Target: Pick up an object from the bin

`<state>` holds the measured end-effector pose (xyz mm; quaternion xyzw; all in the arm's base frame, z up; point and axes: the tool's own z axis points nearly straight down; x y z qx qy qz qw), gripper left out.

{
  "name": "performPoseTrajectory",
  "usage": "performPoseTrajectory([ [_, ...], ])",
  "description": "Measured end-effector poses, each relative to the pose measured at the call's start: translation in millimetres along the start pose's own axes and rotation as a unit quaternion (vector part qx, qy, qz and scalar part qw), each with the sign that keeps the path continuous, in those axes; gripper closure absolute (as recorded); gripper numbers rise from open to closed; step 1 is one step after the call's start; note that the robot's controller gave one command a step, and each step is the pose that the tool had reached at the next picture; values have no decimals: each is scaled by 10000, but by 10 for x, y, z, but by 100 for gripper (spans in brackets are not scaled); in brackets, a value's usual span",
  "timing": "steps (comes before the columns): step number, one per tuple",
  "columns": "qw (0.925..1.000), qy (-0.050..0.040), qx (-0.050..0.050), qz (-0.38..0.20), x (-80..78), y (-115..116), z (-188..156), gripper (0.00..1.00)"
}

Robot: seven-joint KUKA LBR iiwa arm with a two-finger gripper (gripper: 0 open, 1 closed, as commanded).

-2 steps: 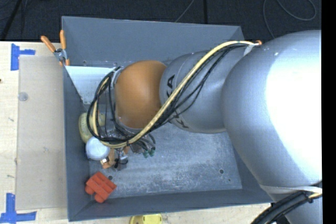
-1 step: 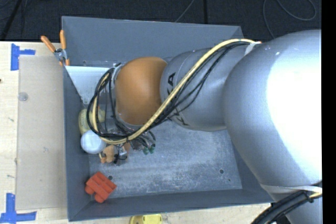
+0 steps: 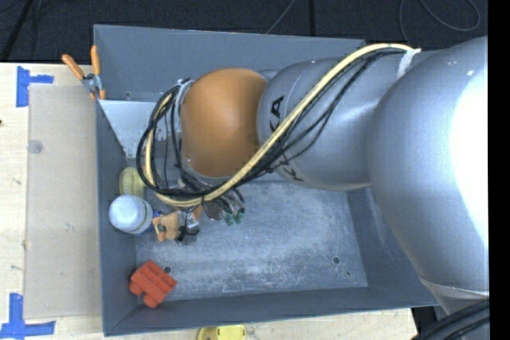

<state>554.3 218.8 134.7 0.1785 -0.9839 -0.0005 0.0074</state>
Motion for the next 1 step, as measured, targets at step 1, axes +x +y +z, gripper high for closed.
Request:
performPoseTrajectory([
  [1,9997,-59,6,-222,-132,92,-1459,100],
])
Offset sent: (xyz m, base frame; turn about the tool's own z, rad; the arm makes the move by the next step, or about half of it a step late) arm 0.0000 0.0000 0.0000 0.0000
